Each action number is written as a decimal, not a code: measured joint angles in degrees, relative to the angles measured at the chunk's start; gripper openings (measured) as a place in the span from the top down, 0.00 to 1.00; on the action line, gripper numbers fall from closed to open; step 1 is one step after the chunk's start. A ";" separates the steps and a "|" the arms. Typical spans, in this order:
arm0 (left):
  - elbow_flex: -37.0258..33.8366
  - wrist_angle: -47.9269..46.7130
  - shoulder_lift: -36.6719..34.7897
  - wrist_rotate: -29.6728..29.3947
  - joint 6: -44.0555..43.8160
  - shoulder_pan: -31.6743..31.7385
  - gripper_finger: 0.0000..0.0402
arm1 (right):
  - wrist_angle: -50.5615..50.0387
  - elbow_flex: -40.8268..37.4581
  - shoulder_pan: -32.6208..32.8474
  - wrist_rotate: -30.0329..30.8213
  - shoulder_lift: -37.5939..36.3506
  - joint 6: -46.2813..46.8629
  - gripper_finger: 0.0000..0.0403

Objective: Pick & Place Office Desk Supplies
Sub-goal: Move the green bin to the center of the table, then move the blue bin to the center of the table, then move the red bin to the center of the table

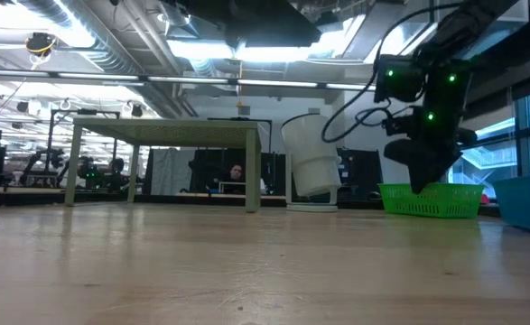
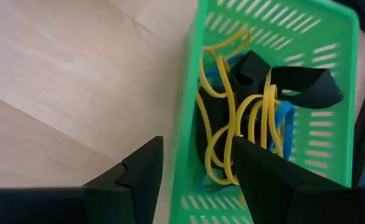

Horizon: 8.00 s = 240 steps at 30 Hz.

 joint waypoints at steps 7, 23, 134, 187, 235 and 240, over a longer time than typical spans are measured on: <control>0.00 -0.95 0.00 -0.02 0.00 0.00 0.74 | 0.96 0.00 -0.22 -0.10 3.74 -1.19 0.59; 0.00 -2.34 0.00 -0.06 0.02 0.00 0.75 | 2.96 0.00 -0.02 -5.84 4.25 -4.14 0.97; 0.00 3.58 -9.42 -36.41 15.04 -27.34 0.79 | -19.11 12.41 39.12 -24.07 3.85 23.19 0.57; 0.00 0.32 -9.42 -36.41 14.95 -27.34 0.79 | -11.22 5.91 45.63 -24.12 4.31 36.10 0.97; -0.02 -1.25 -9.42 -36.56 15.05 -27.34 0.79 | 7.89 36.87 25.06 -24.24 31.26 -27.71 0.86; -0.02 -1.25 -9.42 -36.56 15.04 -27.34 0.79 | 7.81 36.87 25.02 -24.09 30.76 -25.59 0.70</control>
